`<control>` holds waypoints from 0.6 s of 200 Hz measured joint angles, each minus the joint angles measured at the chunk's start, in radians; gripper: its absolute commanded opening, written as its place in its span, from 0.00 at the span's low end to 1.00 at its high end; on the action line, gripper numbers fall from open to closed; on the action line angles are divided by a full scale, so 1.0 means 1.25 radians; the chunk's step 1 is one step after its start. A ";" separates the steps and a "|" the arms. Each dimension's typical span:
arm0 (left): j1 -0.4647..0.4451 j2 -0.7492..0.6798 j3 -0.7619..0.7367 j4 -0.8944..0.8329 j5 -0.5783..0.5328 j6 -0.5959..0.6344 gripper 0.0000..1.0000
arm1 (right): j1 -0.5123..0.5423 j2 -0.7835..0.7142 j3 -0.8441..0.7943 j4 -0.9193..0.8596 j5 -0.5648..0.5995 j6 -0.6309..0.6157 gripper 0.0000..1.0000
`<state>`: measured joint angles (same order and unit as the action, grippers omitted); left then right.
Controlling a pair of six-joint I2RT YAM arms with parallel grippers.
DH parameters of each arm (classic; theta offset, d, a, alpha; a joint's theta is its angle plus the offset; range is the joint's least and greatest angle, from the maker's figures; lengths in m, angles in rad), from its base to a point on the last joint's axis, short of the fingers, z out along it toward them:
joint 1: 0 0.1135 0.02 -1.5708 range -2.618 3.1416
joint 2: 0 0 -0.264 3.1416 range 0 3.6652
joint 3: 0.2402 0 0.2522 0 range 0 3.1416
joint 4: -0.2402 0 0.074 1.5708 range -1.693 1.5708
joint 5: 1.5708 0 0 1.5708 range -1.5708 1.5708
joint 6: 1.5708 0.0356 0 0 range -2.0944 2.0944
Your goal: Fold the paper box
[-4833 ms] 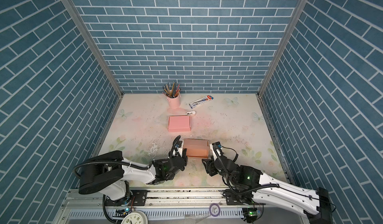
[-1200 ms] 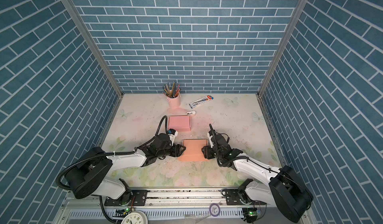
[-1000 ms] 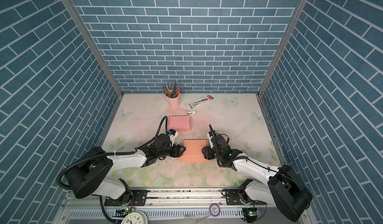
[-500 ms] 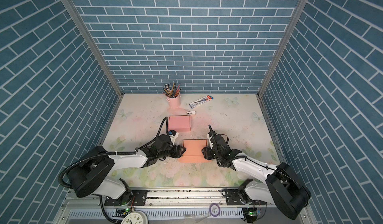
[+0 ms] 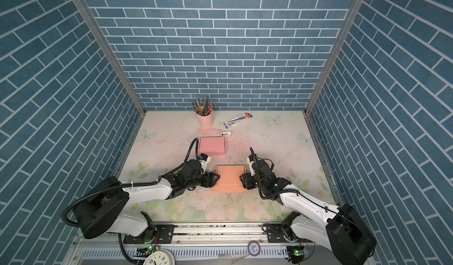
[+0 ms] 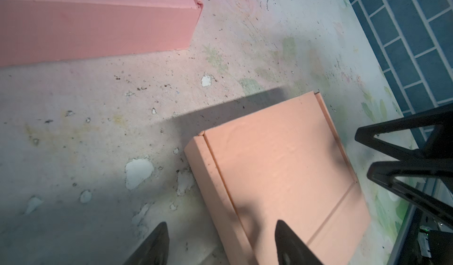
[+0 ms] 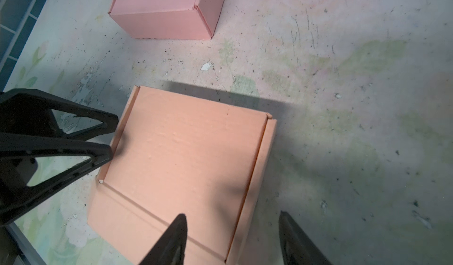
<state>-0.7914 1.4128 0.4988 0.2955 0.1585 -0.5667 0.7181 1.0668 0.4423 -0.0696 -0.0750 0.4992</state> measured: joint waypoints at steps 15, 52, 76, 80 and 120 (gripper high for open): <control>-0.022 -0.032 0.000 -0.025 -0.024 0.003 0.72 | 0.008 -0.019 0.000 -0.020 0.005 0.002 0.61; -0.104 -0.109 0.005 -0.104 -0.086 0.007 0.72 | 0.036 -0.089 -0.001 -0.058 0.011 0.019 0.61; -0.146 -0.153 0.005 -0.138 -0.109 -0.005 0.73 | 0.065 -0.128 -0.016 -0.076 0.014 0.038 0.60; -0.151 -0.158 0.004 -0.140 -0.111 -0.008 0.73 | 0.069 -0.133 -0.019 -0.078 0.015 0.043 0.60; -0.193 -0.179 -0.009 -0.142 -0.122 -0.034 0.73 | 0.107 -0.172 -0.061 -0.103 0.019 0.082 0.60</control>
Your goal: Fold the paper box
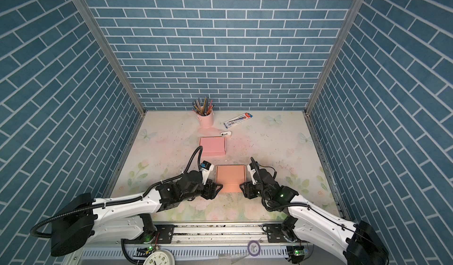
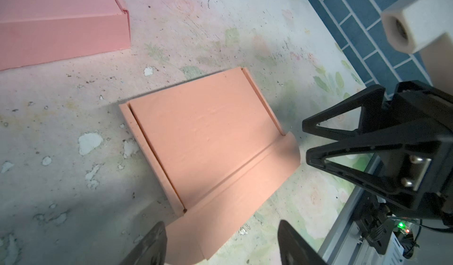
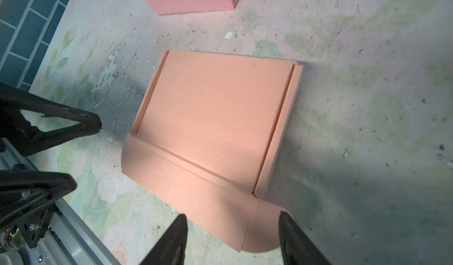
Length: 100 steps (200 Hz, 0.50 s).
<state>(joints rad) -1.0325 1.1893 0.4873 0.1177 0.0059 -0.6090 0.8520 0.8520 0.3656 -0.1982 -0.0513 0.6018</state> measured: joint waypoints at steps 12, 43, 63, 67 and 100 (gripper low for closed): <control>-0.004 0.008 -0.005 0.000 -0.002 -0.006 0.73 | 0.006 -0.001 -0.006 -0.004 0.002 0.007 0.60; -0.007 0.029 -0.010 0.005 -0.005 -0.013 0.74 | 0.011 -0.001 -0.015 -0.005 0.003 0.024 0.60; -0.007 0.043 -0.010 0.018 -0.004 -0.016 0.74 | 0.012 0.000 -0.018 -0.005 0.003 0.024 0.60; -0.007 0.047 -0.010 0.020 -0.003 -0.017 0.74 | 0.012 0.001 -0.018 -0.005 0.003 0.025 0.60; -0.016 0.069 -0.011 0.036 -0.001 -0.024 0.74 | 0.014 0.006 -0.018 0.002 0.002 0.025 0.60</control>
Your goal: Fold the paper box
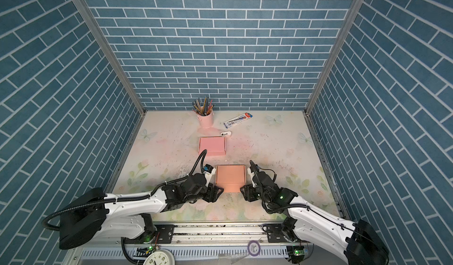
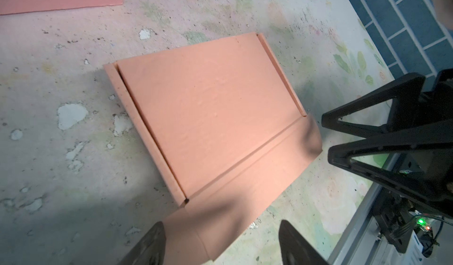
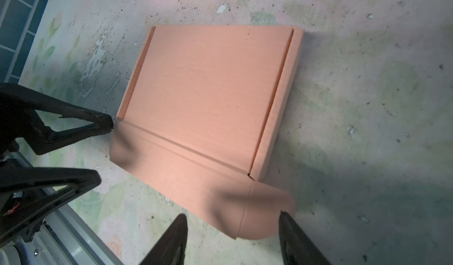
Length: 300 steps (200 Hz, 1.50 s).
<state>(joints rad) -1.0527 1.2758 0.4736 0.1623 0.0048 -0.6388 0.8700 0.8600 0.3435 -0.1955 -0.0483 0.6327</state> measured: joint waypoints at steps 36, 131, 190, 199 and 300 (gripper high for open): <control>-0.002 0.006 -0.002 0.018 0.000 -0.005 0.74 | 0.001 0.025 -0.004 0.021 -0.001 0.000 0.60; -0.008 0.025 -0.029 0.061 0.013 -0.021 0.74 | 0.003 0.076 -0.008 0.062 -0.007 0.000 0.60; -0.016 0.035 -0.032 0.086 0.021 -0.027 0.73 | 0.012 0.094 -0.008 0.085 -0.017 0.000 0.59; -0.017 0.036 -0.034 0.090 0.023 -0.029 0.73 | 0.012 0.094 -0.008 0.086 -0.017 0.000 0.58; -0.034 0.039 -0.045 0.106 0.030 -0.042 0.71 | 0.023 0.104 -0.008 0.098 -0.021 0.009 0.54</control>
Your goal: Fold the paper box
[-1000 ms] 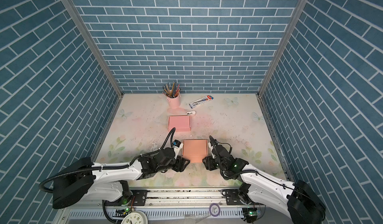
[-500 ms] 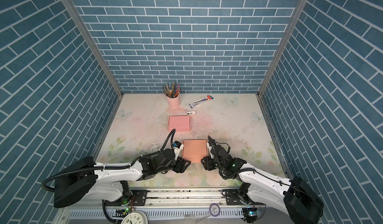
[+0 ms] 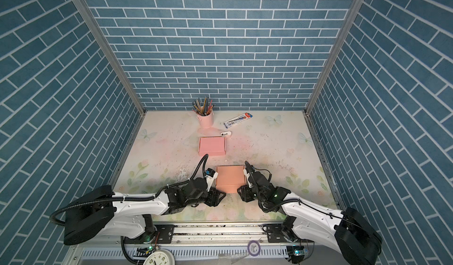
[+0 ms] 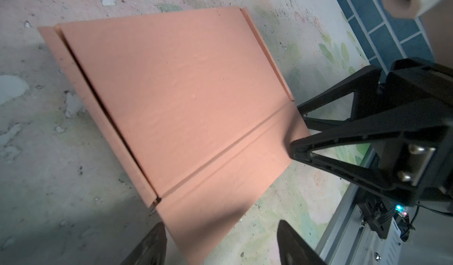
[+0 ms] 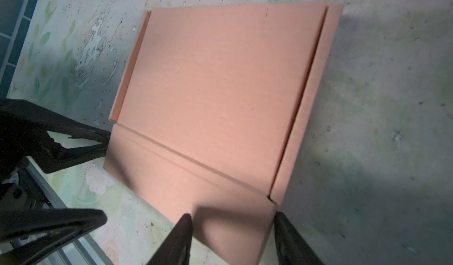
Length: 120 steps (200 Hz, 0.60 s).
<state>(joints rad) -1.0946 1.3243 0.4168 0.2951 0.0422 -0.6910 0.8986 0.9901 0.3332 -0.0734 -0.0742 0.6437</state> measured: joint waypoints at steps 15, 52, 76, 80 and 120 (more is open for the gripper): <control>-0.001 0.000 -0.001 0.003 0.000 -0.002 0.70 | 0.000 0.000 -0.003 0.004 0.000 0.004 0.54; -0.003 0.004 -0.002 0.006 -0.003 -0.005 0.66 | 0.000 0.001 -0.006 0.006 0.005 0.005 0.54; -0.004 0.015 -0.002 0.008 -0.003 -0.005 0.65 | 0.000 0.006 -0.006 0.007 0.006 0.005 0.54; -0.004 0.016 -0.002 0.008 -0.003 -0.005 0.65 | 0.000 0.007 -0.006 0.006 0.006 0.005 0.54; -0.005 0.019 -0.002 0.009 -0.007 -0.005 0.64 | 0.000 0.010 -0.006 0.007 0.008 0.005 0.54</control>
<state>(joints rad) -1.1004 1.3483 0.4145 0.3058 0.0338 -0.6971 0.8989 1.0023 0.3260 -0.0647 -0.0639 0.6506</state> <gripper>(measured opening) 0.645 0.538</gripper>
